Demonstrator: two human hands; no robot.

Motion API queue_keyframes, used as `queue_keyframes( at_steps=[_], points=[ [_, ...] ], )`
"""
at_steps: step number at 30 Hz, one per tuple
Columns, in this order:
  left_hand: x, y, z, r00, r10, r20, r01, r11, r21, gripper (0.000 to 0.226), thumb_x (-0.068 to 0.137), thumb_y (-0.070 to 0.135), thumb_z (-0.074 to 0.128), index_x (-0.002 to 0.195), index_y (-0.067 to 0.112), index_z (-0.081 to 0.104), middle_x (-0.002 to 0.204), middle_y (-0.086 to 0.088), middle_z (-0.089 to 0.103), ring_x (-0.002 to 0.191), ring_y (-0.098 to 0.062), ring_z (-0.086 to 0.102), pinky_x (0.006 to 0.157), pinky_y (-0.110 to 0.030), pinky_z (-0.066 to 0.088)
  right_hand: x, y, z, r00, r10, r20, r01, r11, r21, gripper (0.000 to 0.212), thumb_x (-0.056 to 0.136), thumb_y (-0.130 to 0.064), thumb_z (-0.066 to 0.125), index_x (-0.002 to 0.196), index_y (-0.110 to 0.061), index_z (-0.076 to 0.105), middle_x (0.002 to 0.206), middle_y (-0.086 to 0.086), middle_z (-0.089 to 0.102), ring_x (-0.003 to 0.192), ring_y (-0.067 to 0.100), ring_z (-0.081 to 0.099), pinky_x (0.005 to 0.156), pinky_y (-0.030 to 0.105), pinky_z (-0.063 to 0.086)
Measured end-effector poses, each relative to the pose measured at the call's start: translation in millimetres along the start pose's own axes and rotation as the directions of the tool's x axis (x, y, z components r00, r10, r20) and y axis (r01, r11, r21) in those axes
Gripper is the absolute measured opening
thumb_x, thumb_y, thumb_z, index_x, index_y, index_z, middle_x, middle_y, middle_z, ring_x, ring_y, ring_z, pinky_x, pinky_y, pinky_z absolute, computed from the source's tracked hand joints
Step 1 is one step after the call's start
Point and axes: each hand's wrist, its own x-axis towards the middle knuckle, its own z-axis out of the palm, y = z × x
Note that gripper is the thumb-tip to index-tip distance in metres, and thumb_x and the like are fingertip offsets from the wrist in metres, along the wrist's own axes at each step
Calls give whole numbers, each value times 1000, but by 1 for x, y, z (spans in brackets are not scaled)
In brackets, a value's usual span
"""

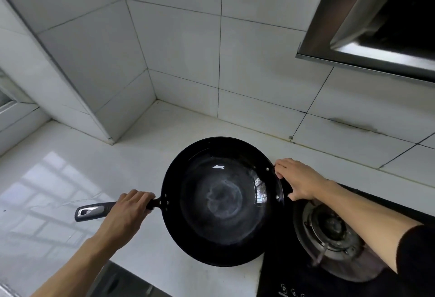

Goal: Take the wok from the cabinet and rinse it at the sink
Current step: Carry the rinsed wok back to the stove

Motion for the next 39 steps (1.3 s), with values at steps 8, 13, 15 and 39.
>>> queue_keyframes(
  at_steps=[8,13,15,39],
  points=[
    [6,-5,8,994,-63,84,64,998,-9,29,81,16,76,100,24,55,86,10,62,74,-16,53,62,-31,43,15,8,-2,999,-7,47,-5,970,241,56,56,-23,77,84,-40,31,103,-16,41,101,13,45,79,32,49],
    [-2,-4,11,986,-84,141,90,995,-37,29,81,17,77,97,24,54,81,8,60,70,-15,50,59,-32,46,9,-2,-7,999,25,-19,-21,983,183,48,76,-6,72,108,-27,44,149,-1,34,146,23,20,117,29,20],
    [-5,-4,11,984,-78,160,86,995,-46,28,81,18,77,96,24,54,80,9,59,70,-15,51,58,-32,47,3,-15,-7,995,75,-64,-65,988,139,48,83,2,62,124,-19,48,155,1,28,148,22,15,116,23,10],
    [-56,44,8,927,-41,373,167,935,-312,55,77,30,70,125,20,44,107,1,63,92,-19,59,75,-30,50,-86,-261,49,888,424,-179,-353,877,324,46,93,-50,52,127,-20,59,128,-5,59,126,15,47,104,30,34]
  ],
)
